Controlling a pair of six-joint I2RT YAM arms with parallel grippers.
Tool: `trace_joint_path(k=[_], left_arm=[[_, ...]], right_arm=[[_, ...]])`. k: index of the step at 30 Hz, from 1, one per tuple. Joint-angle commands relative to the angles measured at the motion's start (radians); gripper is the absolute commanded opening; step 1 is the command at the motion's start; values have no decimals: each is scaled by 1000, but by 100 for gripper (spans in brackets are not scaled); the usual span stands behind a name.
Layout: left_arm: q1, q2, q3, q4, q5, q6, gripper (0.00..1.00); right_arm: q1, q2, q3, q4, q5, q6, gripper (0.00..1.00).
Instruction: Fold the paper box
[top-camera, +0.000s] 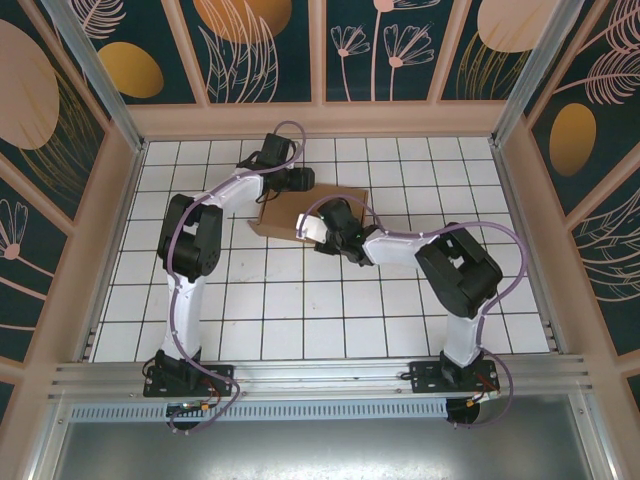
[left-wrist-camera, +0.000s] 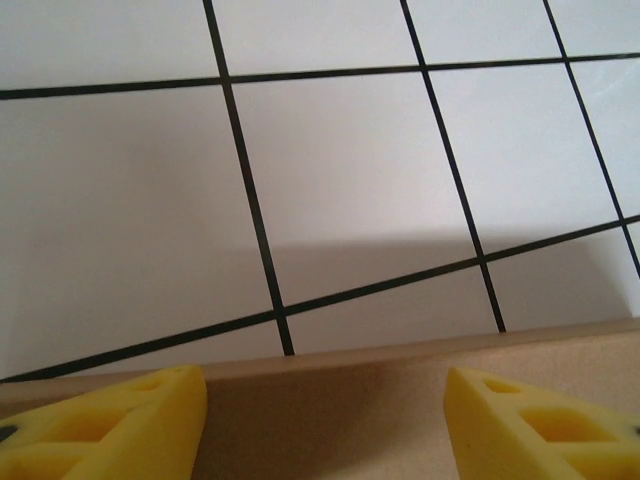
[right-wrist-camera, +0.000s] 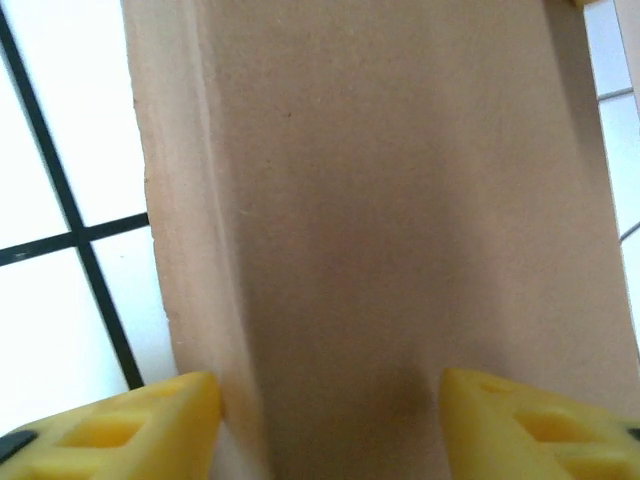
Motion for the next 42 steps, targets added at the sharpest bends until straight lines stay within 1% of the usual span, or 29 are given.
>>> trace_joint_path(k=[1, 2, 3, 5, 6, 8, 9, 10, 12, 13, 15, 16, 17, 19, 21, 23, 24, 25, 27, 28, 29, 33, 35, 37, 39, 42], left_arm=[[2, 25, -49, -72, 27, 11, 62], [2, 25, -48, -73, 32, 13, 61], [2, 25, -49, -74, 34, 11, 61], [3, 12, -53, -68, 30, 7, 61], [3, 4, -55, -65, 28, 2, 61], [8, -23, -64, -53, 46, -17, 64], [11, -37, -66, -50, 55, -27, 65], [16, -61, -78, -36, 64, -42, 67], [26, -122, -114, -2, 63, -65, 69], [33, -159, -130, 13, 42, -73, 71], [57, -227, -166, 44, -1, -77, 73], [72, -257, -186, 57, -33, -80, 73], [90, -283, -207, 72, -47, -86, 74], [136, -330, -269, 113, -51, -104, 75], [163, -362, -323, 133, -86, -102, 76], [172, -380, -373, 153, -84, -99, 77], [172, -384, -396, 162, -68, -91, 76], [172, -391, -425, 180, -49, -77, 73], [172, -414, -498, 222, -54, -56, 70], [172, -424, -533, 238, -59, -36, 70], [172, -430, -557, 249, -54, -21, 69], [171, -422, -605, 254, 17, 6, 69], [173, -407, -609, 246, 22, 14, 68], [188, -398, -617, 246, 39, 3, 64], [212, -403, -644, 279, 99, -20, 60], [240, -406, -679, 329, 183, -40, 53]], right_arm=[[8, 47, 26, 100, 127, -49, 45], [10, 50, 25, 112, 145, -46, 39], [10, 48, 25, 111, 142, -40, 37], [9, 23, 15, 100, 109, -18, 38], [9, 3, 9, 99, 96, -7, 41], [2, -75, -20, 111, 45, 64, 55], [-10, -122, -31, 99, -5, 121, 61], [-32, -178, -39, 75, -87, 204, 64], [-88, -284, -70, 74, -220, 365, 68], [-122, -333, -100, 92, -269, 445, 70], [-180, -407, -147, 119, -323, 588, 73], [-209, -430, -156, 107, -335, 656, 75], [-227, -435, -152, 81, -339, 707, 76], [-291, -409, -101, -18, -323, 810, 75], [-336, -357, -52, -91, -335, 861, 71], [-373, -312, -40, -88, -371, 896, 69], [-399, -285, -37, -74, -426, 927, 69], [-422, -254, -20, -73, -466, 971, 70], [-467, -181, 42, -111, -545, 1060, 70], [-487, -141, 76, -132, -611, 1086, 71], [-498, -111, 100, -146, -650, 1097, 73], [-508, -41, 140, -162, -642, 1095, 78], [-525, -15, 141, -141, -680, 1123, 78], [-541, 8, 131, -99, -753, 1156, 79], [-549, 35, 132, -83, -797, 1170, 79], [-553, 70, 132, -81, -813, 1175, 80]])
